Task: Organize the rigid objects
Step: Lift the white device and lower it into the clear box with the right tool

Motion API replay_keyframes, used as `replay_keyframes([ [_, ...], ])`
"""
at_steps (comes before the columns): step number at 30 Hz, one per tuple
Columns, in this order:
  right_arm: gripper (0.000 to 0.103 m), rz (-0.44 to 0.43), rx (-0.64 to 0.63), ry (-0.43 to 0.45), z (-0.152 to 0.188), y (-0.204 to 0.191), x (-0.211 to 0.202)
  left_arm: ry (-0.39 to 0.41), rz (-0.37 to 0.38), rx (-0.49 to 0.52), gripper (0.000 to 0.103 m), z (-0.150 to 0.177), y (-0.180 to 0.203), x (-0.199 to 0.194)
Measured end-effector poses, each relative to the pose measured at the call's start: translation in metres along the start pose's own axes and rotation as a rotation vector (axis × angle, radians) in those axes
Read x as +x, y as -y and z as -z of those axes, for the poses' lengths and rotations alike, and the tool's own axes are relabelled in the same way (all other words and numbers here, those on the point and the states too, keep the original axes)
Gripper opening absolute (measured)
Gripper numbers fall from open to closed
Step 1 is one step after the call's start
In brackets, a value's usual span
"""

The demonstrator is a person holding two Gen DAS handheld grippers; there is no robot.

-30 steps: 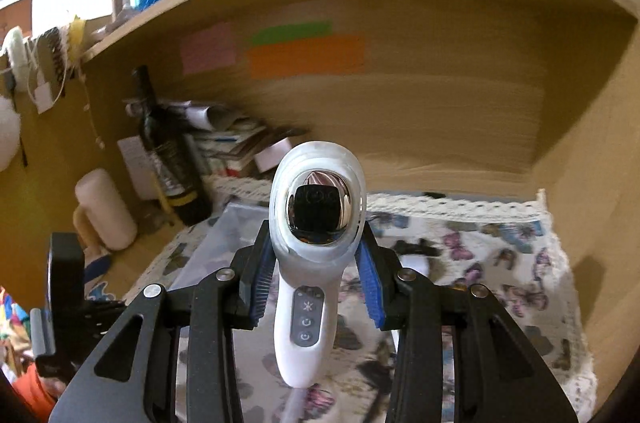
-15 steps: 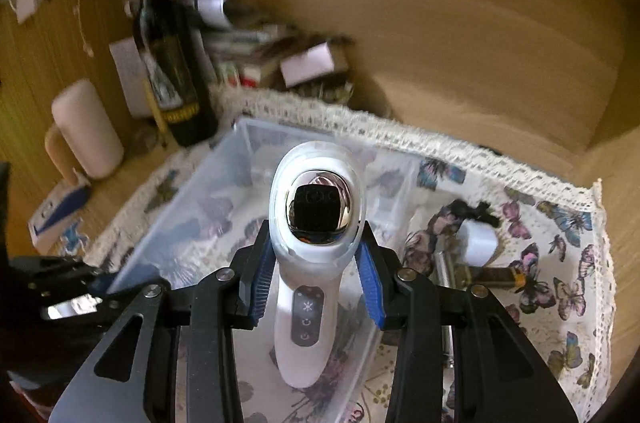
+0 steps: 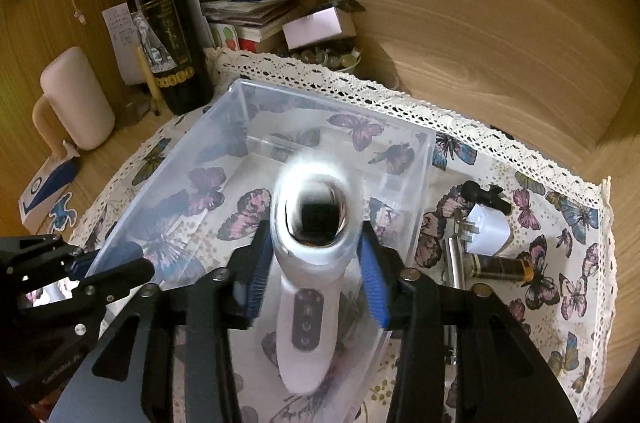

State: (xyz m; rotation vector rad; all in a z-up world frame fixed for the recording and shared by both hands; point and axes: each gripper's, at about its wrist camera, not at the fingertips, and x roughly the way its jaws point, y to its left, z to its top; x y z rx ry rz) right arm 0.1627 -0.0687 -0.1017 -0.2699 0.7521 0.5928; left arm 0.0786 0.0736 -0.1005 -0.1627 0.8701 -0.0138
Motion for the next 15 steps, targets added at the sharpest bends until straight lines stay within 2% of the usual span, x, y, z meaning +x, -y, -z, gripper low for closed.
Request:
replay_keyframes([
  [2,0.06,0.009,0.003,0.032,-0.001,0.0,-0.007,0.004,-0.005,0.002,0.013,0.0,0.0,0.0],
  [7,0.061,0.019,0.008,0.103,-0.003,0.003,-0.031,0.007,-0.008,0.003,0.013,-0.001,0.001,0.0],
  [11,0.069,0.042,0.021,0.162,0.002,0.007,-0.054,0.008,-0.012,0.006,0.013,0.0,0.002,-0.001],
  [15,0.07,0.076,0.052,0.203,0.011,0.018,-0.074,0.008,-0.013,0.006,0.013,0.0,0.002,-0.002],
])
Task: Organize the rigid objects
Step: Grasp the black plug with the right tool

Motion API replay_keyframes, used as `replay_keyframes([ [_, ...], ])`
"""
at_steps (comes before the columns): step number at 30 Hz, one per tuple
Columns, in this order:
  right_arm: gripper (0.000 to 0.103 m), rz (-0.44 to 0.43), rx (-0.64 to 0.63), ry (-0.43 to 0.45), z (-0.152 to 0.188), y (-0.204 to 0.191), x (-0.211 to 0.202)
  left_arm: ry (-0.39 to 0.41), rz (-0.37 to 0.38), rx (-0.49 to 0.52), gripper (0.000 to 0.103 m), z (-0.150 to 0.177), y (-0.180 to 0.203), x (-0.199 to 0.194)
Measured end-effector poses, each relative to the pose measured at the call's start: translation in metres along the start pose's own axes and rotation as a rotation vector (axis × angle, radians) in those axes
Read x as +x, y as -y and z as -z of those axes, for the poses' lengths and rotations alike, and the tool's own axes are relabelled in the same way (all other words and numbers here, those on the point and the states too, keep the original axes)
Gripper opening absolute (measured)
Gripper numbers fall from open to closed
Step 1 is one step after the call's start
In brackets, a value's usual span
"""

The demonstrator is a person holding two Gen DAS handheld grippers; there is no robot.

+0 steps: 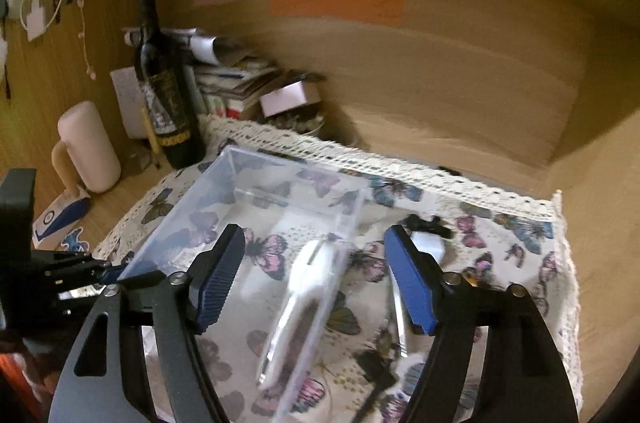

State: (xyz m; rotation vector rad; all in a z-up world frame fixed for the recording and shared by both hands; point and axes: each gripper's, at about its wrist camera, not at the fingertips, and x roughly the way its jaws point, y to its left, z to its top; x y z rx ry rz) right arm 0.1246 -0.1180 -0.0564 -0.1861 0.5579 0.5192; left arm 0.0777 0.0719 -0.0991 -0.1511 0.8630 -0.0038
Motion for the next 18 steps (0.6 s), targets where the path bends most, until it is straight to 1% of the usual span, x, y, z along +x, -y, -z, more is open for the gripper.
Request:
replay_keyframes([
  [4,0.072,0.036,0.034,0.015,0.009,0.015,-0.015,0.0,-0.001,0.003,0.013,0.0,0.0,-0.001],
  [7,0.072,0.068,0.057,0.006,0.019,0.027,-0.021,0.0,-0.001,0.002,0.013,0.0,0.0,-0.001],
  [13,0.072,0.107,0.115,-0.056,0.046,0.051,-0.021,0.0,-0.002,0.003,0.013,0.0,0.0,-0.001],
  [18,0.072,0.105,0.171,-0.12,0.072,0.066,-0.014,-0.002,-0.003,0.004,0.013,-0.001,0.0,-0.001],
])
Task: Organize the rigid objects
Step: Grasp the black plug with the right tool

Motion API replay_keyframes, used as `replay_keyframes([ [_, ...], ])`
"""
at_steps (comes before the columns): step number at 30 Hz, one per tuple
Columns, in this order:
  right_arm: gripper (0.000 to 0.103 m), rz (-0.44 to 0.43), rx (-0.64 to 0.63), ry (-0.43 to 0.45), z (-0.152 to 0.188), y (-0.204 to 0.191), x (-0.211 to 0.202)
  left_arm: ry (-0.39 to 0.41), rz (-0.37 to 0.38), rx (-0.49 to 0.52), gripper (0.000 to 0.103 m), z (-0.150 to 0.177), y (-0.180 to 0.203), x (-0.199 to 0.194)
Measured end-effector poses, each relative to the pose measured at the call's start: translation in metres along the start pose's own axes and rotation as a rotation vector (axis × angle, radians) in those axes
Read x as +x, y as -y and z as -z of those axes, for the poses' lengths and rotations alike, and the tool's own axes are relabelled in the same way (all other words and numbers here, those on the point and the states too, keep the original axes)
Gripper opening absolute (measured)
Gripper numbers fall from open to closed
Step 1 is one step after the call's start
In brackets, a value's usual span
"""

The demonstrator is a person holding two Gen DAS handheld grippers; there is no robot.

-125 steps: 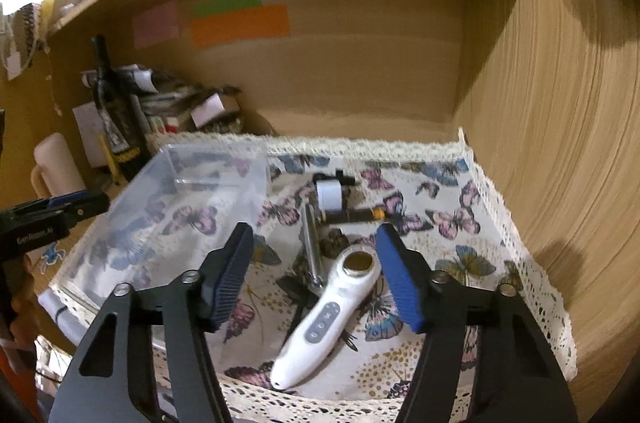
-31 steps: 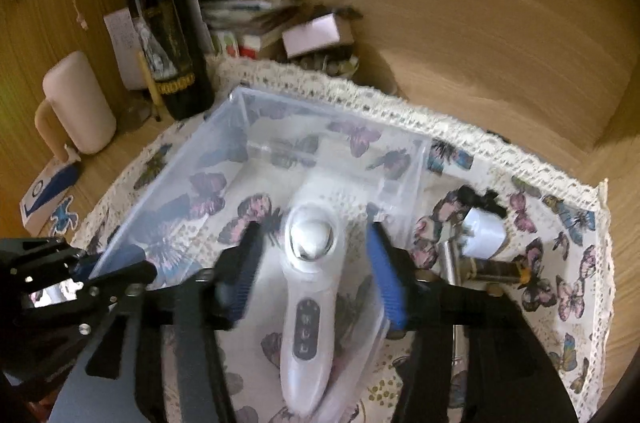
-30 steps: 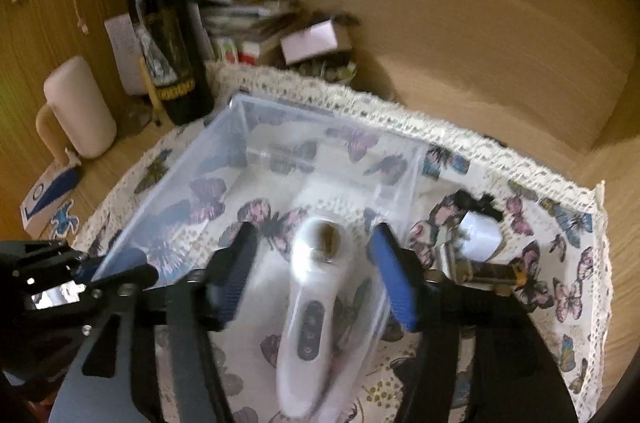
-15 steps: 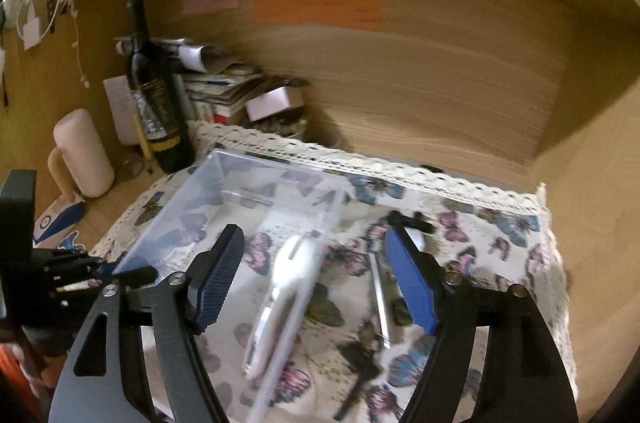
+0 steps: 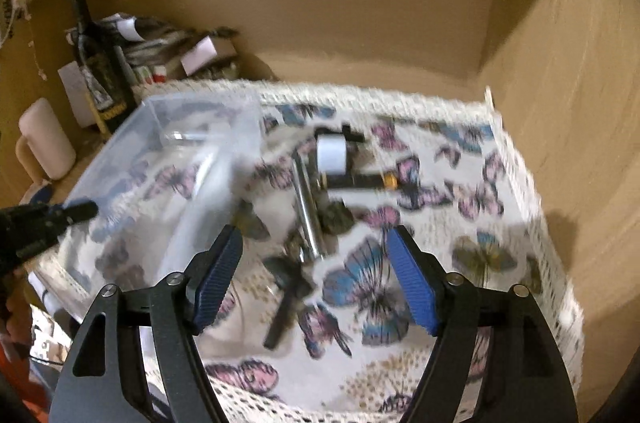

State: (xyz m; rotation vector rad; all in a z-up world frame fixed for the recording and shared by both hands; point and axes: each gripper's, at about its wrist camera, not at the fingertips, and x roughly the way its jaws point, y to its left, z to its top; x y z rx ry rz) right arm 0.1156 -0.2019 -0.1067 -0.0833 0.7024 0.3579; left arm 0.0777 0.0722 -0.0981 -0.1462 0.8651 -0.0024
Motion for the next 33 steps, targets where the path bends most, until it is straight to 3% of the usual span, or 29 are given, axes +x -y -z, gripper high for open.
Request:
replay_keyframes([
  [5,0.072,-0.024,0.023,-0.066,0.018,0.003,0.016,0.0,0.001,-0.003,0.013,0.0,-0.001,-0.001],
  [10,0.055,-0.071,-0.005,-0.134,0.027,-0.007,0.034,0.0,0.001,-0.001,0.013,0.0,-0.001,-0.001],
  [18,0.048,-0.075,-0.021,-0.173,0.03,-0.016,0.054,0.001,-0.001,-0.001,0.013,0.001,0.0,-0.002],
  [22,0.032,-0.03,-0.055,-0.15,0.028,-0.019,0.06,-0.001,-0.001,-0.002,0.013,0.001,0.0,-0.002],
  [33,0.032,-0.06,-0.023,-0.07,0.018,-0.016,0.036,0.001,0.0,-0.004,0.013,0.002,0.002,-0.002],
])
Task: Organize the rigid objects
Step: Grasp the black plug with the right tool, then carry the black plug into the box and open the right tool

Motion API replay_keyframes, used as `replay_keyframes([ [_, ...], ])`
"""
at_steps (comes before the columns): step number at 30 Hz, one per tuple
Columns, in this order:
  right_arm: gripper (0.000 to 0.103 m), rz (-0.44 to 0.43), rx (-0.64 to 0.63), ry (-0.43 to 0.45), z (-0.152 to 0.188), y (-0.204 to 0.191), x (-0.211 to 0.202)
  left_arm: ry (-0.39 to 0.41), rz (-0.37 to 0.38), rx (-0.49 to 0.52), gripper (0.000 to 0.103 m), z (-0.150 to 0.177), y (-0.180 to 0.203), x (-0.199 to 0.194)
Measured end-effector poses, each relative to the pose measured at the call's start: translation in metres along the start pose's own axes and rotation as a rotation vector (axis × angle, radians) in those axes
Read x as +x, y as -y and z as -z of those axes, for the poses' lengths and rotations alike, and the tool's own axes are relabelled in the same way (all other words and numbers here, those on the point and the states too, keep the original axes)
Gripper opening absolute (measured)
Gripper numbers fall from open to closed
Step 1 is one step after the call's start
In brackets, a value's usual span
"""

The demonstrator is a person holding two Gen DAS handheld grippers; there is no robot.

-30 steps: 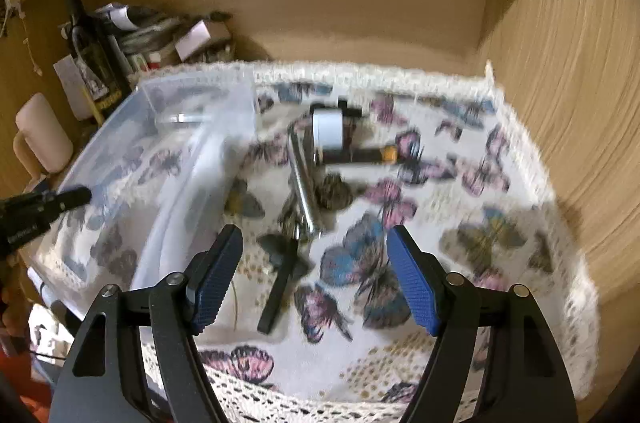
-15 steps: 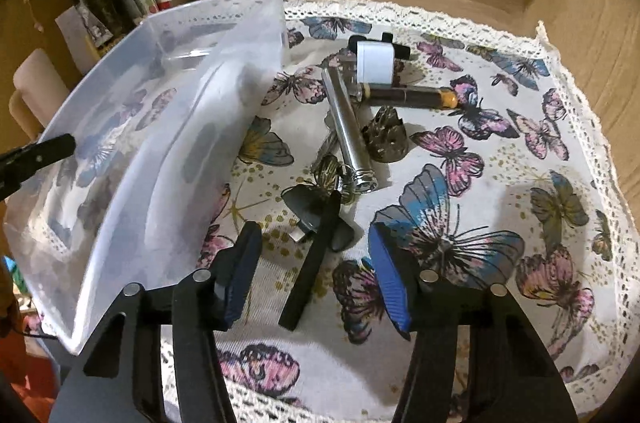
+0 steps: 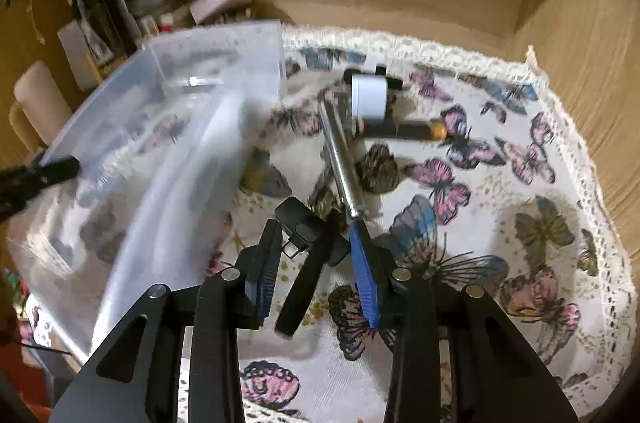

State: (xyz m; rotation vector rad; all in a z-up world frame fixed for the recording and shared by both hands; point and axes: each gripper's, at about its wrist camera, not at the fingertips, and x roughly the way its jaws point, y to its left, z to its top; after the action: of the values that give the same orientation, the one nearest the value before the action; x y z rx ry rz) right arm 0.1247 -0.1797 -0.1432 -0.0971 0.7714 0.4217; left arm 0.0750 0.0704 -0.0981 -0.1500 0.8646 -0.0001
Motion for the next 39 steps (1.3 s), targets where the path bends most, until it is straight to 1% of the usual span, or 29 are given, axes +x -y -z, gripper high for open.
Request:
replay_keyframes([
  [6,0.032,0.003,-0.002,0.087,-0.015,-0.003,-0.026,0.004,0.0,-0.001,0.013,-0.001,0.001,0.0],
  [12,0.032,-0.006,-0.036,0.173,-0.033,-0.013,-0.047,0.007,-0.001,0.002,0.013,-0.003,0.001,0.0],
  [20,0.032,-0.073,-0.094,0.231,-0.052,-0.04,-0.053,0.01,-0.004,0.008,0.013,-0.004,0.002,0.0],
  [23,0.032,-0.099,-0.12,0.223,-0.056,-0.053,-0.046,0.01,-0.005,0.009,0.013,-0.004,0.002,0.0],
  [27,0.032,-0.127,-0.154,0.187,-0.06,-0.069,-0.032,0.012,-0.003,0.014,0.013,-0.004,0.001,0.0],
  [39,0.032,-0.173,-0.272,0.033,-0.056,-0.107,0.011,0.01,0.007,0.018,0.013,-0.002,0.0,0.001],
])
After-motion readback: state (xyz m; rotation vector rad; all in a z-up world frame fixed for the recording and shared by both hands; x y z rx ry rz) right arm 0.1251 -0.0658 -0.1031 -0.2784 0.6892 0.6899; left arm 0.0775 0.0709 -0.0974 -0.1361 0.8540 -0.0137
